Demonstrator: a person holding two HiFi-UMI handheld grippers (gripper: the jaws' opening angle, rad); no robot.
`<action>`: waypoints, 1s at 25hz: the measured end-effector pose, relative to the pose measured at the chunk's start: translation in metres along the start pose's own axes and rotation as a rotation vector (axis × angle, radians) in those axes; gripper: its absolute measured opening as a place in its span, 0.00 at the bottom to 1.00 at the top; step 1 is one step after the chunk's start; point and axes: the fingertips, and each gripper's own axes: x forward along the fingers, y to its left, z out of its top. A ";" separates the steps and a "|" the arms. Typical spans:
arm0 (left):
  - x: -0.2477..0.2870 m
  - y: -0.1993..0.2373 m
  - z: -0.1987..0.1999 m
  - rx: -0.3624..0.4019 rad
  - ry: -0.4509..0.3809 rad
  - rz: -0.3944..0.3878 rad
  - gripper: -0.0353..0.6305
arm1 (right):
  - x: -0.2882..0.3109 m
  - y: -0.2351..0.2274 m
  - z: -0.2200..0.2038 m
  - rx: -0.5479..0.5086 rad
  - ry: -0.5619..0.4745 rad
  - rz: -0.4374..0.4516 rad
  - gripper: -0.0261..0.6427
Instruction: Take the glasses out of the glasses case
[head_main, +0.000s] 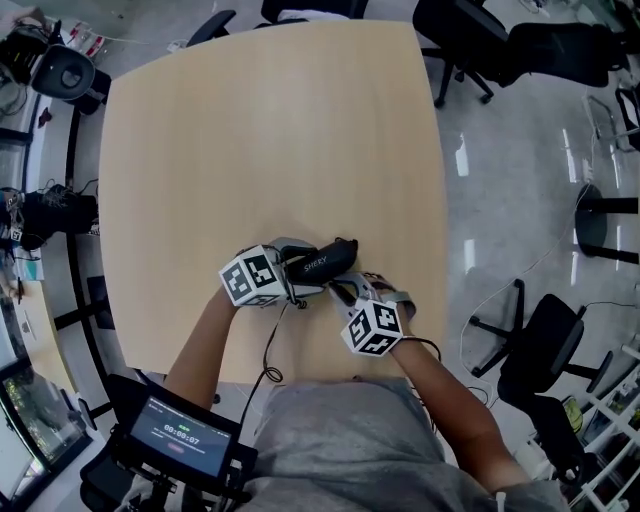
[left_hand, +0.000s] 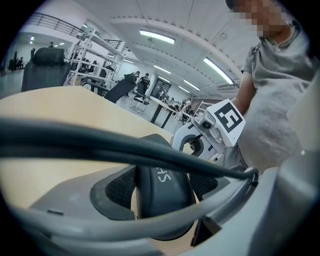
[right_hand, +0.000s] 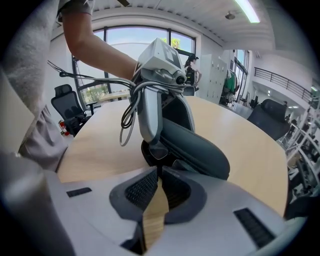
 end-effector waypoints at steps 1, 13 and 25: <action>0.000 0.001 0.001 -0.029 -0.024 -0.009 0.56 | 0.001 0.001 -0.002 -0.001 0.008 0.004 0.06; -0.024 0.032 0.003 -0.540 -0.406 -0.241 0.56 | 0.010 0.008 -0.014 0.001 0.044 0.043 0.06; -0.025 0.030 0.013 -0.634 -0.449 -0.394 0.56 | -0.019 -0.038 0.034 -0.233 -0.014 -0.032 0.09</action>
